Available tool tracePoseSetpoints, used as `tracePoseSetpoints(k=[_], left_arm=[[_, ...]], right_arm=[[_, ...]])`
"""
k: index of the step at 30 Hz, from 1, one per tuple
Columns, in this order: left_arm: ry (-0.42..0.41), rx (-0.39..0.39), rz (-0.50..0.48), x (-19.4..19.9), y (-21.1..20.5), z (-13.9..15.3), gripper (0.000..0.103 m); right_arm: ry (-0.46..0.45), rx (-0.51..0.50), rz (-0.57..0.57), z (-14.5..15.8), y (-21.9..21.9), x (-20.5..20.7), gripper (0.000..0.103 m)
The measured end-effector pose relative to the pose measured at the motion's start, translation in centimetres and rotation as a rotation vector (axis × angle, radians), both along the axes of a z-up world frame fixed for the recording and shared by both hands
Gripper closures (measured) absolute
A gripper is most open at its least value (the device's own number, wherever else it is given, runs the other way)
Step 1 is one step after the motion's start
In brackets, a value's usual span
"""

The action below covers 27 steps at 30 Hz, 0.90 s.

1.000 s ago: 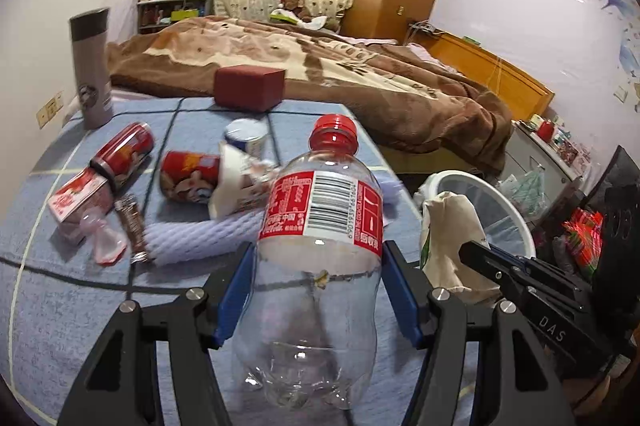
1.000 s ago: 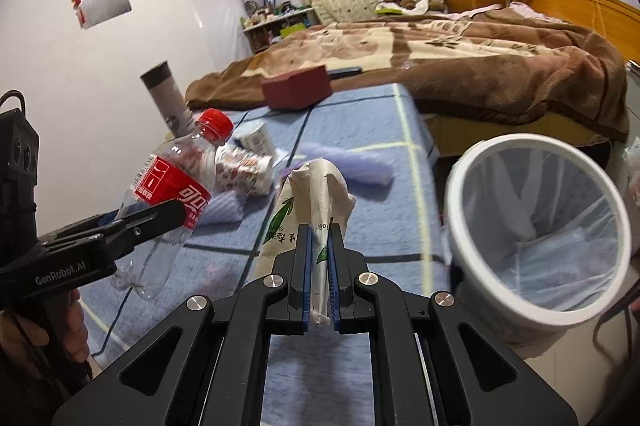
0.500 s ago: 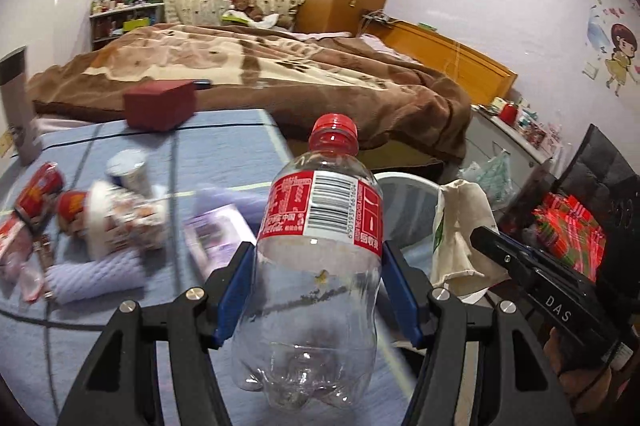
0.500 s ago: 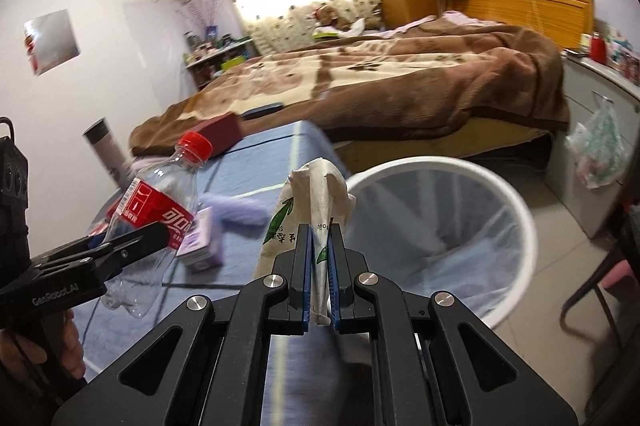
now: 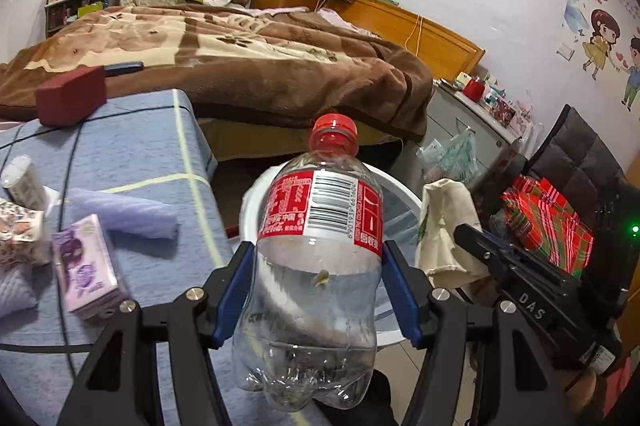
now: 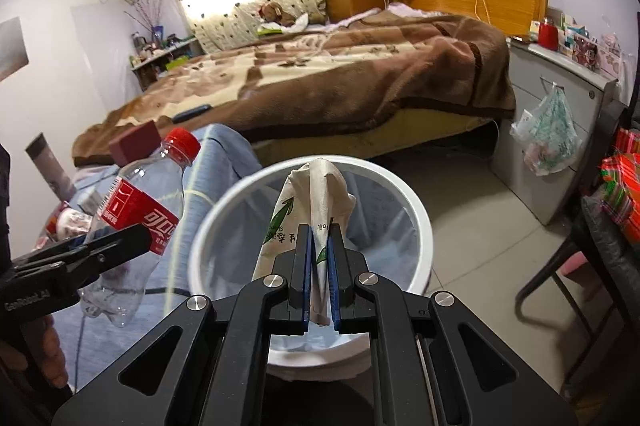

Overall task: Collect trash
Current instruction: 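Carry bottle and bag over the white wastebasket with both tools, then open both tools to drop bottle and bag into the wastebasket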

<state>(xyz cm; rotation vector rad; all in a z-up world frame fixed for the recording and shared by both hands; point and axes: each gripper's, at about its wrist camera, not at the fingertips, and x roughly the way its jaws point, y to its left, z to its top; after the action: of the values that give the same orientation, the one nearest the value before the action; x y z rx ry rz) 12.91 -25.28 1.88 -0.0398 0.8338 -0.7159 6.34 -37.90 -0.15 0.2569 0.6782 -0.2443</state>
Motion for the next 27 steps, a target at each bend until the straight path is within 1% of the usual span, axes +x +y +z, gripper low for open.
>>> tracePoseSetpoints(k=[3, 6, 7, 11, 13, 14, 15, 17, 21, 27], left_arm=[[-0.005, 0.014, -0.024, 0.2, -1.5, -0.3, 0.038], [0.026, 0.007, -0.042, 0.8, -2.6, -0.8, 0.038], [0.025, 0.013, -0.049, 0.9, -3.0, -1.0, 0.037], [0.062, 0.022, -0.051, 1.5, -3.5, -2.1, 0.037], [0.053, 0.026, -0.049, 1.4, -3.5, -2.2, 0.037], [0.044, 0.031, -0.046, 1.3, -3.5, -2.1, 0.033], [0.044, 0.031, -0.041, 1.3, -3.4, -2.0, 0.027], [0.05, 0.019, -0.038, 1.5, -3.1, -2.0, 0.027], [0.028, 0.027, -0.021, 1.2, -2.1, -1.6, 0.027], [-0.017, 0.037, 0.021, 0.5, 0.7, -0.4, 0.027]], right_arm=[[0.027, 0.007, -0.007, -0.9, -0.9, 0.6, 0.096], [0.047, 0.0, -0.019, -1.5, -1.5, 0.8, 0.096], [0.052, 0.003, -0.018, -1.7, -1.7, 0.9, 0.096], [0.072, 0.021, -0.031, -2.4, -2.4, 1.0, 0.094], [0.073, 0.011, -0.041, -2.5, -2.5, 0.7, 0.089], [0.072, 0.006, -0.04, -2.5, -2.5, 0.6, 0.084], [0.073, 0.003, -0.038, -2.5, -2.5, 0.6, 0.075], [0.073, 0.003, -0.04, -2.6, -2.6, 0.5, 0.063], [0.06, 0.007, -0.053, -2.4, -2.6, 0.1, 0.063], [0.007, 0.028, -0.046, -1.4, -1.8, -0.4, 0.063]])
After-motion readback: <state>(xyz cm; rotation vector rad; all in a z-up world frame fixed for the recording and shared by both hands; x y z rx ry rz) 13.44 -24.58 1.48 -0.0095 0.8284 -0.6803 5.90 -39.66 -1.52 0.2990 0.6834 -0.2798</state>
